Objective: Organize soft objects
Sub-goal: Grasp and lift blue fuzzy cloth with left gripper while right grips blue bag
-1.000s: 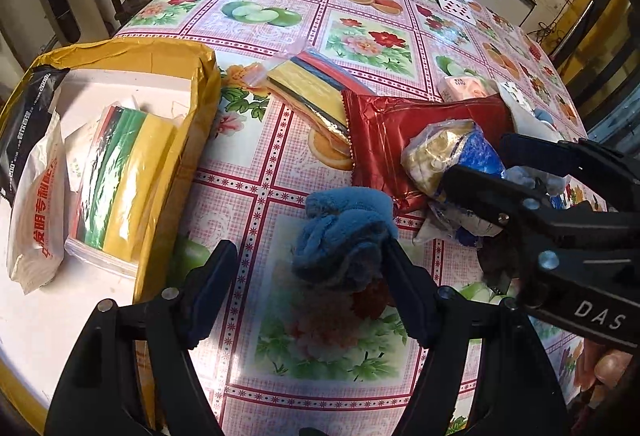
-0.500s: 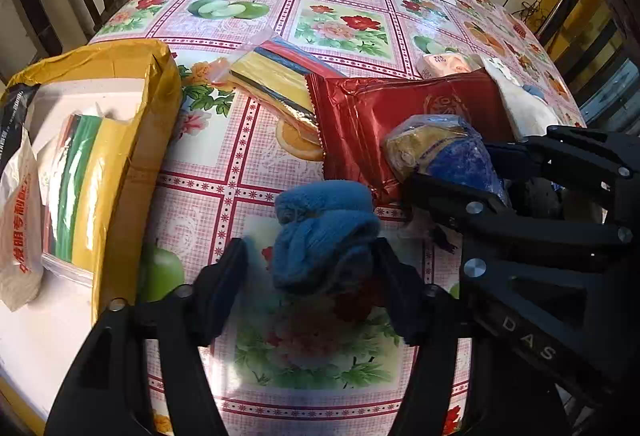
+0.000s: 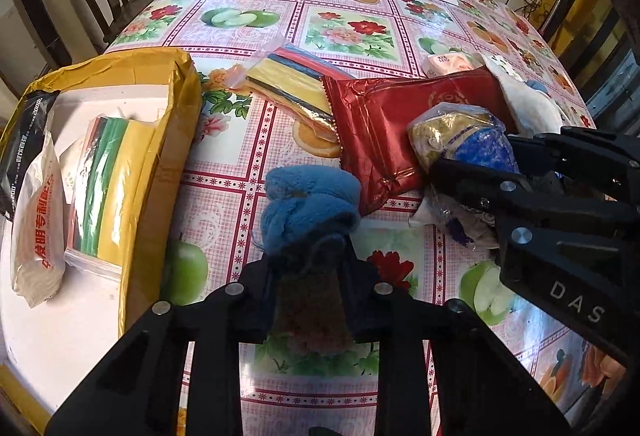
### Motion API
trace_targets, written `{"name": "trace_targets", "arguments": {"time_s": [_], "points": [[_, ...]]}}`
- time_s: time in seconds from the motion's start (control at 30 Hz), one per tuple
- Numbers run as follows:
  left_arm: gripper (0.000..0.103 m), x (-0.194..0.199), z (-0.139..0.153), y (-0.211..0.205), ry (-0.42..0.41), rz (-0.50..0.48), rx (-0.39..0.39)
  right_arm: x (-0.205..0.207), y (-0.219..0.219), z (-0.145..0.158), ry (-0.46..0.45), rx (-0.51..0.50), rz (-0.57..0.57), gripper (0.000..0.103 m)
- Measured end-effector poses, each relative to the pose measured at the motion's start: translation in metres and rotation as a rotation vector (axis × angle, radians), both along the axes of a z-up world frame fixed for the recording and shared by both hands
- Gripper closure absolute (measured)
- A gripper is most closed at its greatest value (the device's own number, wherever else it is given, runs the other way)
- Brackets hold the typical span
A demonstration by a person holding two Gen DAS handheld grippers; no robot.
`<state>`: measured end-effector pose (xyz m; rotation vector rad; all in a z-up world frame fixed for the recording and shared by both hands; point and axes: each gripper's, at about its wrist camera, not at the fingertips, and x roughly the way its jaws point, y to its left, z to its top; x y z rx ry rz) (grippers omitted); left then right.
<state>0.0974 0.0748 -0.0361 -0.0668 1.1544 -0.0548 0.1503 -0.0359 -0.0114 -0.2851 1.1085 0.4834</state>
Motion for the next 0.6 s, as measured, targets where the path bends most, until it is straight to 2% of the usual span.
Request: {"name": "trace_targets", "arguments": {"time_s": [0.37, 0.6], "points": [[0.079, -0.016, 0.038, 0.008, -0.081, 0.005, 0.002, -0.011, 0.005, 0.02, -0.023, 0.053, -0.007, 0.069], [0.079, -0.028, 0.07, 0.052, -0.125, 0.056, 0.017, -0.025, 0.036, 0.051, -0.058, 0.119, 0.033, 0.069]]}}
